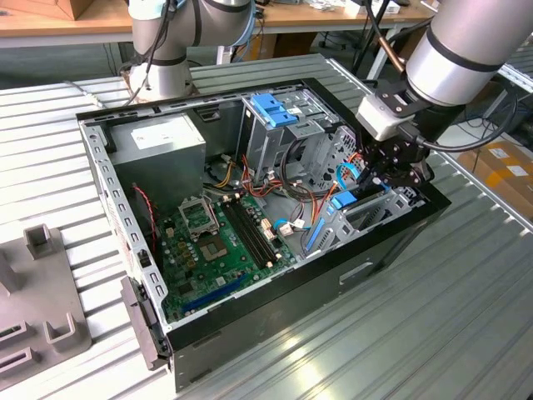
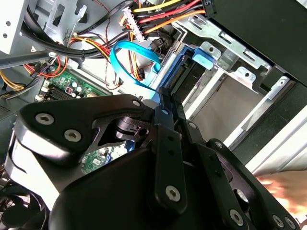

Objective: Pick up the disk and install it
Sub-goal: 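Insert the disk into the insertion slot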

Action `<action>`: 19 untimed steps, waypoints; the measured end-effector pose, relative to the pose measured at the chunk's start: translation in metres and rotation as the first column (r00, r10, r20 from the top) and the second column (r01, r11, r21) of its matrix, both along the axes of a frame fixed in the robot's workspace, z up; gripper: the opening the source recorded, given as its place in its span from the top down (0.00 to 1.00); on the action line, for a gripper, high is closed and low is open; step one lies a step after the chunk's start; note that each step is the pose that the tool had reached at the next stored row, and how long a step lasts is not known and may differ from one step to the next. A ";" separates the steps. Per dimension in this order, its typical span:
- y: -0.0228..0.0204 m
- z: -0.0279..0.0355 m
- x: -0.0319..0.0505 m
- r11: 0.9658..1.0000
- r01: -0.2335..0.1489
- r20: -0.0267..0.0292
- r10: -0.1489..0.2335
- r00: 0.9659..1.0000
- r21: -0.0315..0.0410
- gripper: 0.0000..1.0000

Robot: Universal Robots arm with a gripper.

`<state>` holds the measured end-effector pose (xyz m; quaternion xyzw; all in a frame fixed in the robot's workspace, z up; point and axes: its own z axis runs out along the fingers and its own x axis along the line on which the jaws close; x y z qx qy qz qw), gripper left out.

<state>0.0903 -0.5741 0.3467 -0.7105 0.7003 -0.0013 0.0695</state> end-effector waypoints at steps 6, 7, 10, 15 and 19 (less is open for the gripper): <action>0.0000 -0.0016 0.0000 1.000 0.000 0.000 0.000 1.000 0.000 0.84; 0.0000 -0.0024 0.0000 1.000 0.000 0.000 0.000 1.000 0.000 0.84; 0.0000 -0.0038 0.0000 1.000 0.000 0.000 0.000 1.000 0.000 0.84; 0.0000 -0.0050 0.0000 1.000 0.000 0.000 0.000 1.000 0.000 0.84; 0.0000 -0.0057 0.0000 1.000 0.000 0.000 0.000 1.000 0.000 0.84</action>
